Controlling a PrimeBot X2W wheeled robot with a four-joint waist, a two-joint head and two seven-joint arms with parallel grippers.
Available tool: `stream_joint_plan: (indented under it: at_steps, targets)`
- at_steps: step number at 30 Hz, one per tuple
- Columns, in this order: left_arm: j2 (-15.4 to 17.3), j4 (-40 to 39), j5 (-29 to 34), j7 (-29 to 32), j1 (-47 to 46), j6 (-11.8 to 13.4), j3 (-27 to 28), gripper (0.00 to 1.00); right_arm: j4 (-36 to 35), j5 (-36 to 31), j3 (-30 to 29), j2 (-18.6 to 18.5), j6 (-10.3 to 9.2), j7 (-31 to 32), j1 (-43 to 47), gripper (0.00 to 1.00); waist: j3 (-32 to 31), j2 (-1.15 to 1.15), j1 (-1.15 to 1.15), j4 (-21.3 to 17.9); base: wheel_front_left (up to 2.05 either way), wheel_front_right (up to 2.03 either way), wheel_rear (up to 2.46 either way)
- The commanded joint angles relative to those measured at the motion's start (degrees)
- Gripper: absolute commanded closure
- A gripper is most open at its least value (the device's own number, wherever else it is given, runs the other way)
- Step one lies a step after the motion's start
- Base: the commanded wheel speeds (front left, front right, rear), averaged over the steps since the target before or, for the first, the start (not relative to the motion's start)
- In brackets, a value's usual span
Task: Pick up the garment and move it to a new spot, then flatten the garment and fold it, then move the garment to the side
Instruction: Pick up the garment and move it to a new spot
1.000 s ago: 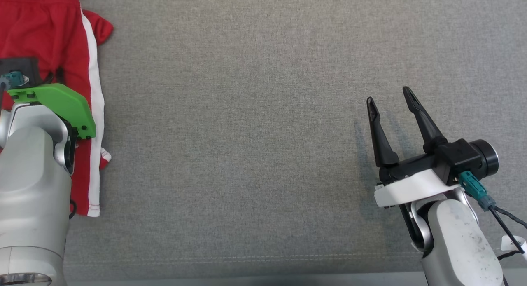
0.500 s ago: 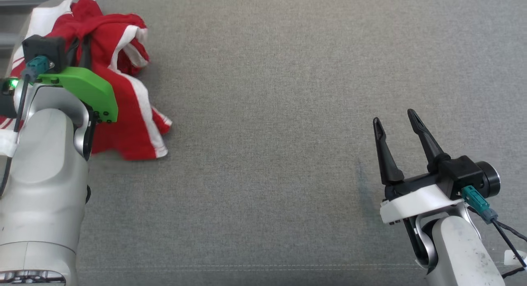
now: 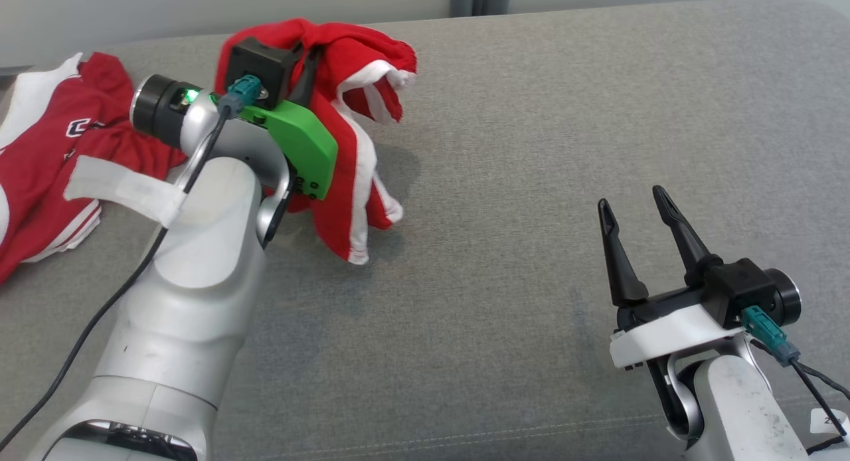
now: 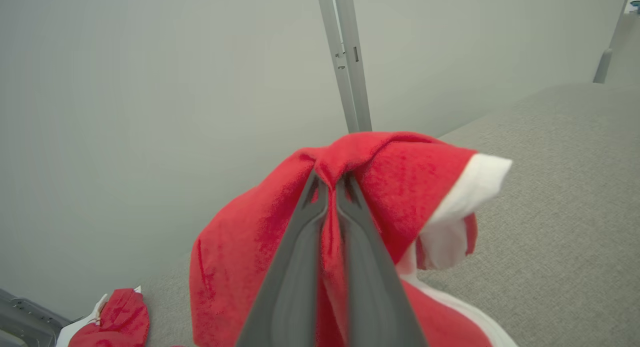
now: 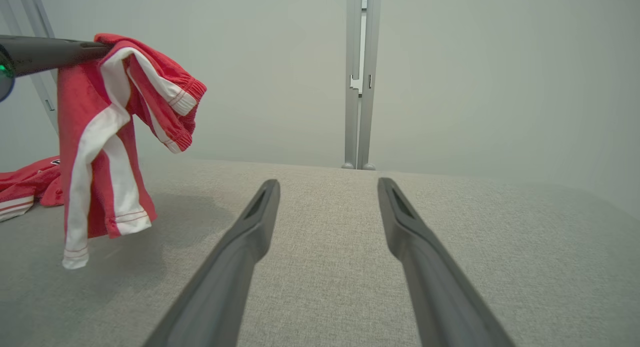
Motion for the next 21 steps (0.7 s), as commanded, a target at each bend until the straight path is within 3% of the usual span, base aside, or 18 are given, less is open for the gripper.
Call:
stream_joint_plan:
  at_steps: [1,14,21]
  targets:
    - [-0.53,-0.17,-0.53,0.7,-1.21,-0.19,-1.49,1.0,-0.1,0.53,0.11,-0.24,0.0,-0.22,-0.28,0.0,0.38,0.0,0.0,-3.45,0.0,0.0,0.0]
    - [-1.72,1.16,-0.51,1.57,-4.51,-0.42,-13.3,1.0,-0.32,2.75,1.68,-0.19,0.0,-0.22,-1.45,0.0,3.67,0.0,0.0,-14.86,0.0,0.0,0.0]
    - [-1.73,3.61,-4.07,0.59,-3.93,-0.44,-20.94,1.0,-0.48,4.76,3.87,-0.19,0.0,-0.21,-2.36,0.0,6.0,0.0,0.0,-21.33,0.0,0.0,0.0]
